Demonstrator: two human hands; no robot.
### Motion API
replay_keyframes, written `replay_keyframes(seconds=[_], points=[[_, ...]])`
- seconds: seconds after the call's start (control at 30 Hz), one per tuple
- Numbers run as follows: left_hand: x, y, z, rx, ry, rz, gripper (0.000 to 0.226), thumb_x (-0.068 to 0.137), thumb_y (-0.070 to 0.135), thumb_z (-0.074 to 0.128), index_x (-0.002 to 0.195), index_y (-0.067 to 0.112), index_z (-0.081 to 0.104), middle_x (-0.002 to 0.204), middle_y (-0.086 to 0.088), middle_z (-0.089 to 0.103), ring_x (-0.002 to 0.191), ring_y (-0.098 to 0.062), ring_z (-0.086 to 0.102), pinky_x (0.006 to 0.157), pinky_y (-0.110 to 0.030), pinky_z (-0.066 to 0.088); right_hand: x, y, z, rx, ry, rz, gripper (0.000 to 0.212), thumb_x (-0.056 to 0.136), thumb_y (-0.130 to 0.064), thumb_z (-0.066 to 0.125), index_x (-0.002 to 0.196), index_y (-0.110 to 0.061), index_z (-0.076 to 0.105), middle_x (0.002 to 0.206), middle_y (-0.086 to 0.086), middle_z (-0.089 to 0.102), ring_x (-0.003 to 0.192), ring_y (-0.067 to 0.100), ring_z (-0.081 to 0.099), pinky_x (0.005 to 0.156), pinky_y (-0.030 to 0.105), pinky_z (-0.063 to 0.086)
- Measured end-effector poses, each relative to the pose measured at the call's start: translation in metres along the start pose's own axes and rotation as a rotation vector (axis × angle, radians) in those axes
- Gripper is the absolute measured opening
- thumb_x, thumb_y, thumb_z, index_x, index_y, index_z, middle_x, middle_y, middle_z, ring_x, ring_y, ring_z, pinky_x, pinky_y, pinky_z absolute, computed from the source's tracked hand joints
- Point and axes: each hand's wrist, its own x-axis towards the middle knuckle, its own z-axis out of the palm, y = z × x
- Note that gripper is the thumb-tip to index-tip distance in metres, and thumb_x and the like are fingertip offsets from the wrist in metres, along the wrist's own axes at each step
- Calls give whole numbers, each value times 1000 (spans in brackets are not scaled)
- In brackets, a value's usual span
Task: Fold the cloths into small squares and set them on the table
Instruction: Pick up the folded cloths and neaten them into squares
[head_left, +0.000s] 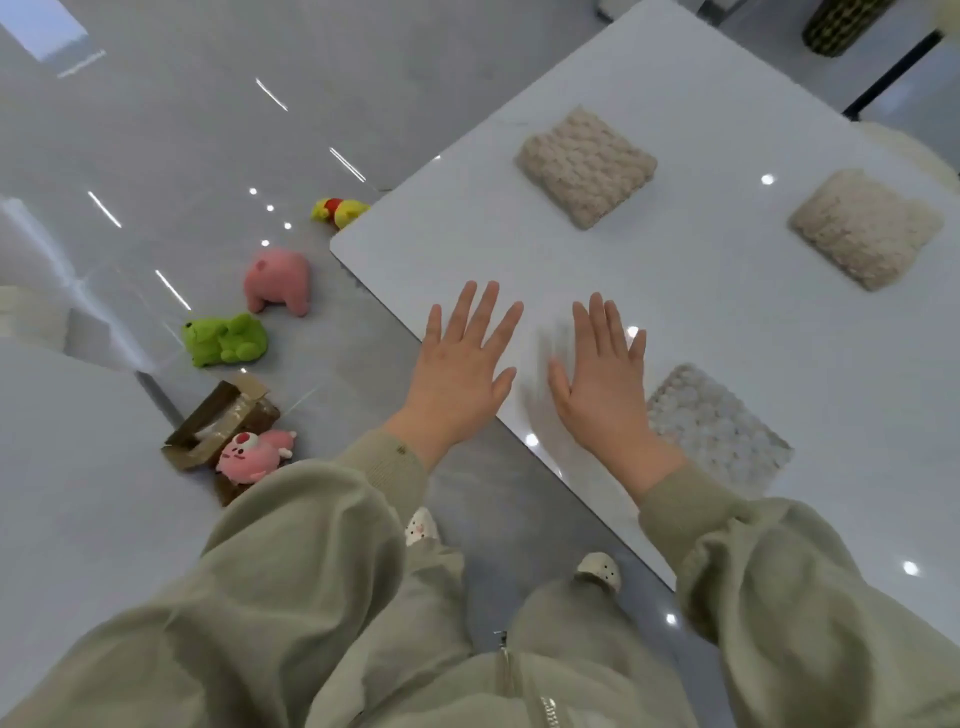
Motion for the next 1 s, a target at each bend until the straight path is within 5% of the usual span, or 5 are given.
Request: replay_keyframes(seconds=[0.27, 0.63, 0.83, 1.0], points=[[45, -68, -26, -52, 3, 128, 66, 98, 45, 28, 150, 25, -8, 158, -5, -13, 145, -25, -14, 115, -47, -4, 41, -56, 0, 8, 26, 198, 63, 98, -40, 29, 150, -12, 7, 159, 8, -5, 146, 21, -8, 116, 46, -6], [165, -67, -18, -100, -72, 283, 64, 99, 42, 29, 150, 23, -6, 158, -5, -12, 145, -23, -14, 116, -46, -3, 131, -12, -2, 137, 118, 385, 66, 93, -43, 20, 150, -10, 11, 159, 9, 1, 146, 21, -5, 117, 44, -3], [224, -79, -19, -456, -86, 194, 61, 100, 28, 35, 151, 17, 4, 159, -4, -2, 146, -18, -5, 117, -33, 0, 171, 9, -8, 601, 282, 564, 55, 100, -33, 35, 149, -12, 18, 158, 1, 10, 145, 13, 8, 119, 33, 9], [280, -77, -27, -815, -81, 90, 55, 101, 19, 35, 150, 13, 12, 159, -2, 8, 145, -11, 7, 108, -4, 1, 202, 24, -21, 966, 453, 798, 49, 100, -31, 37, 147, -19, 26, 152, -6, 28, 139, 6, 27, 115, 26, 22]])
